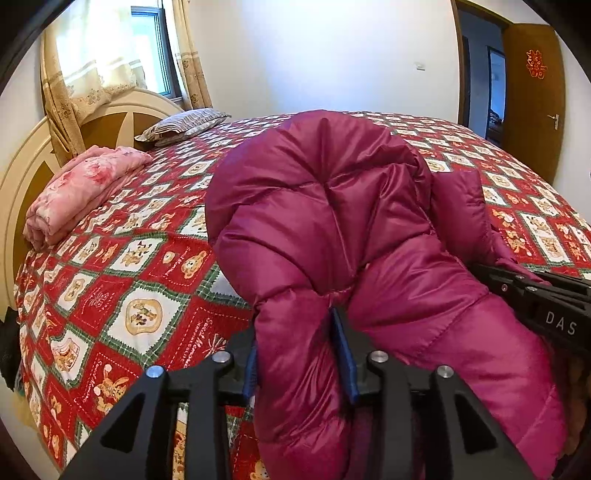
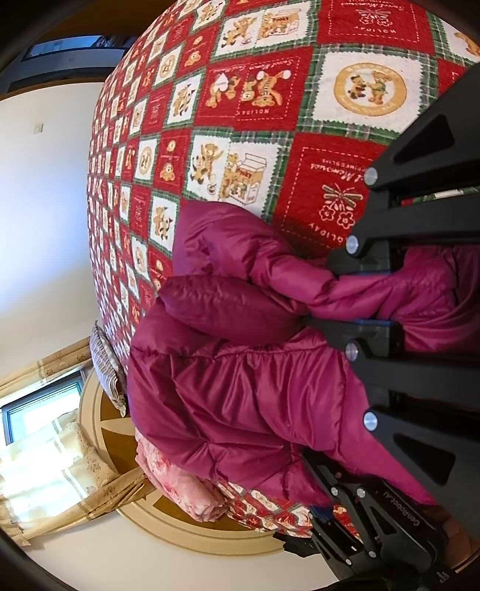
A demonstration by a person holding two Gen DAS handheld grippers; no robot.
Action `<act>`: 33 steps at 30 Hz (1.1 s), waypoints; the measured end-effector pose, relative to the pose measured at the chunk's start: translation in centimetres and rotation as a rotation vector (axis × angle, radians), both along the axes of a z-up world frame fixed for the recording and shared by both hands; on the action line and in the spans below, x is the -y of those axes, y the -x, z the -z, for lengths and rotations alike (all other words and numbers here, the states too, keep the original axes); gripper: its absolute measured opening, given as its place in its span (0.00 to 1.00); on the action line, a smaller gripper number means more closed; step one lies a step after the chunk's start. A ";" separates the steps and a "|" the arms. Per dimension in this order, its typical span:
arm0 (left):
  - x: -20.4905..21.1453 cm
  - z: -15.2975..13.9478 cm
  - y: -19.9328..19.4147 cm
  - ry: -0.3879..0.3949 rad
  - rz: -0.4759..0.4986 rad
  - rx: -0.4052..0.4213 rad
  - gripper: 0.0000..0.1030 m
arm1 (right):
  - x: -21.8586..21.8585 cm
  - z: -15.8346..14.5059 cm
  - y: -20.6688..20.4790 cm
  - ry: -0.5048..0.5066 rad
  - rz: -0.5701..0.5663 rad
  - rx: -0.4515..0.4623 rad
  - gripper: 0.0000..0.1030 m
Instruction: Fold large clothes
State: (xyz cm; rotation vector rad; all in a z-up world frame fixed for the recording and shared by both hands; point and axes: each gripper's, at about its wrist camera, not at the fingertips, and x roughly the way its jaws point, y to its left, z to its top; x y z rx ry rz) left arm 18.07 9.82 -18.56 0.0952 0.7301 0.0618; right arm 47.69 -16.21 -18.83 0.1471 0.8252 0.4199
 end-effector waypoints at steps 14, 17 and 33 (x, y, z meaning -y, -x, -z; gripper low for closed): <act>-1.5 1.0 -0.4 0.013 -0.076 0.013 0.76 | 0.3 0.9 -0.3 -0.003 0.032 -0.021 0.27; -1.9 1.2 -0.5 0.032 -0.086 0.014 0.79 | 0.3 1.0 -0.3 -0.002 0.033 -0.022 0.30; -2.4 1.6 -0.9 0.059 -0.097 0.013 0.82 | -0.3 1.1 -0.4 0.042 0.037 -0.011 0.33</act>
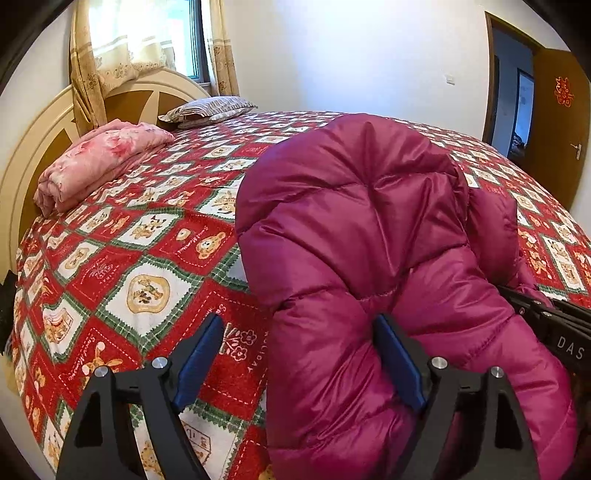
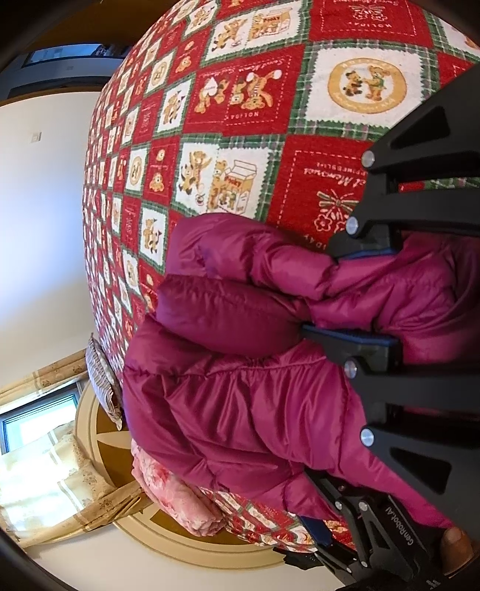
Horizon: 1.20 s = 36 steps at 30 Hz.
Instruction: Fold large clothes
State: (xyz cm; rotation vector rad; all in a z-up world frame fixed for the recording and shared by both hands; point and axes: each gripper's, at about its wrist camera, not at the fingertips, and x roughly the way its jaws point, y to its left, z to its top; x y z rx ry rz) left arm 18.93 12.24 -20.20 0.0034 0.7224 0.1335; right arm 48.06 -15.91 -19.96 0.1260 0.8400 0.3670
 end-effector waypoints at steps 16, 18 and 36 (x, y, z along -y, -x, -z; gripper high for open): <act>0.6 -10.2 8.6 -0.035 0.009 0.171 0.82 | 2.7 -9.7 7.2 0.021 0.024 0.232 0.60; 0.7 -12.7 10.7 -0.017 0.018 0.223 0.82 | 3.6 -12.4 9.8 0.021 0.044 0.296 0.61; 0.5 -19.1 17.4 -0.008 0.021 0.403 0.82 | 6.8 -18.4 17.3 -0.017 0.109 0.483 0.72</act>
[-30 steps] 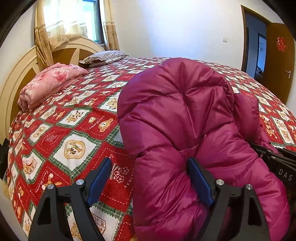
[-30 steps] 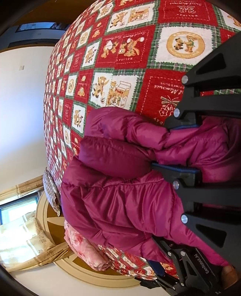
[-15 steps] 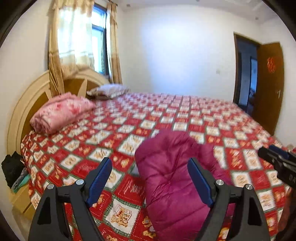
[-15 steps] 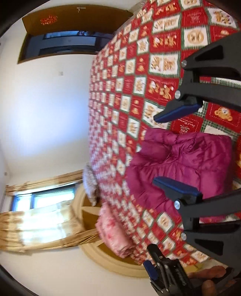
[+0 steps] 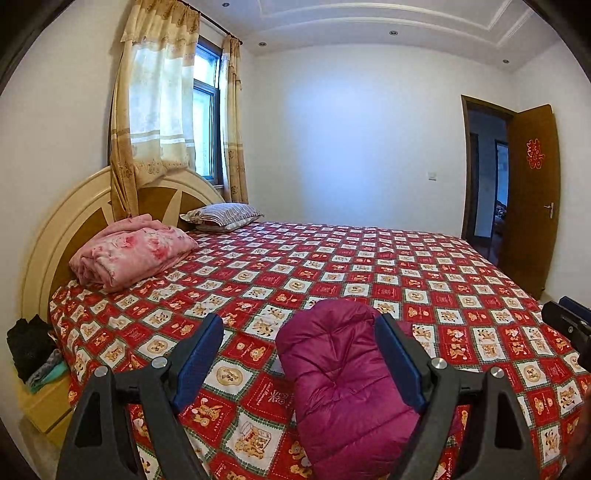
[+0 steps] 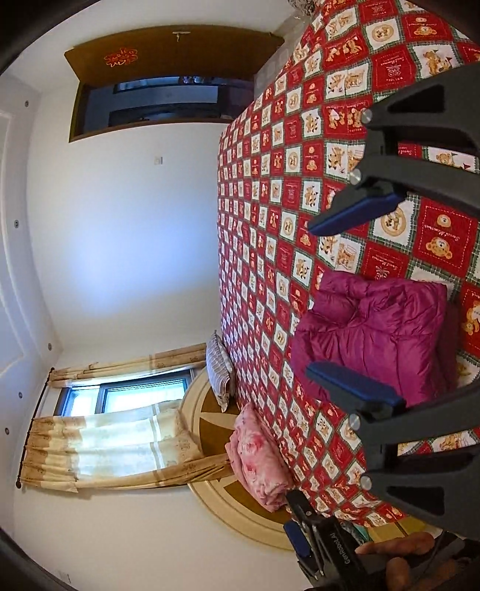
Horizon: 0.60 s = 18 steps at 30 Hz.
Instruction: Fold large clothes
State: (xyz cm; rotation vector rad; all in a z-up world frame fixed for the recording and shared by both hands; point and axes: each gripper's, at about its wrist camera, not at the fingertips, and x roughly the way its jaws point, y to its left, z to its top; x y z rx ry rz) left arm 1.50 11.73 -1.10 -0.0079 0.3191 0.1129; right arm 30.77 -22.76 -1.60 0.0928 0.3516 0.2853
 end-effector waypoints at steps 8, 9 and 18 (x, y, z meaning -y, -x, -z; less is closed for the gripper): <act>0.1 0.4 -0.5 -0.001 0.000 -0.013 0.82 | 0.0 0.3 0.7 0.002 -0.013 -0.005 0.71; 0.2 0.4 -0.5 -0.003 0.000 -0.014 0.82 | 0.0 0.4 0.7 0.000 -0.014 -0.007 0.71; 0.2 0.8 -0.9 -0.004 -0.002 -0.025 0.82 | -0.2 0.4 0.8 -0.002 -0.020 -0.012 0.71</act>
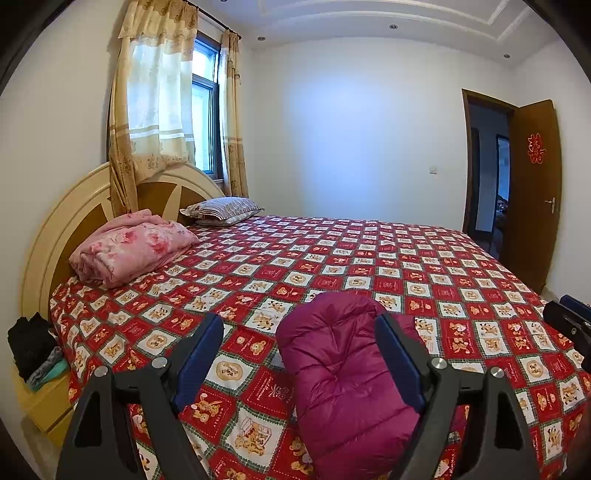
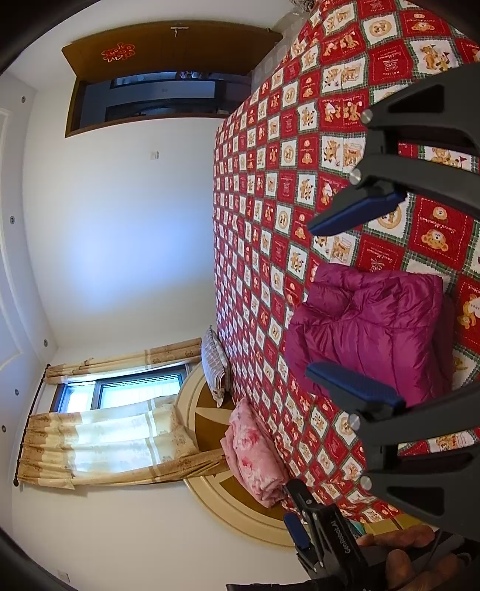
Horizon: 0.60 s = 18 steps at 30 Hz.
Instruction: Fold large clothes
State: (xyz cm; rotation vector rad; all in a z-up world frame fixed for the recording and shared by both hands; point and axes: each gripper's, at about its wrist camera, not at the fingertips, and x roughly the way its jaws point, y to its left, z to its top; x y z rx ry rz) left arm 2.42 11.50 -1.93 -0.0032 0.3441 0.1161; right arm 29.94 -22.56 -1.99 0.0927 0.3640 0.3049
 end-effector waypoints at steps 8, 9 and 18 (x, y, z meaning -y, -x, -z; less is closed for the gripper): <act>0.0 0.1 0.0 -0.003 -0.001 0.000 0.82 | -0.4 0.2 0.2 -0.002 -0.009 -0.007 0.71; 0.0 0.1 0.0 -0.003 -0.001 0.001 0.82 | -0.4 0.2 0.2 -0.001 -0.009 -0.008 0.71; 0.0 0.2 -0.1 -0.005 -0.002 -0.002 0.82 | -0.3 0.2 0.2 -0.003 -0.010 -0.009 0.71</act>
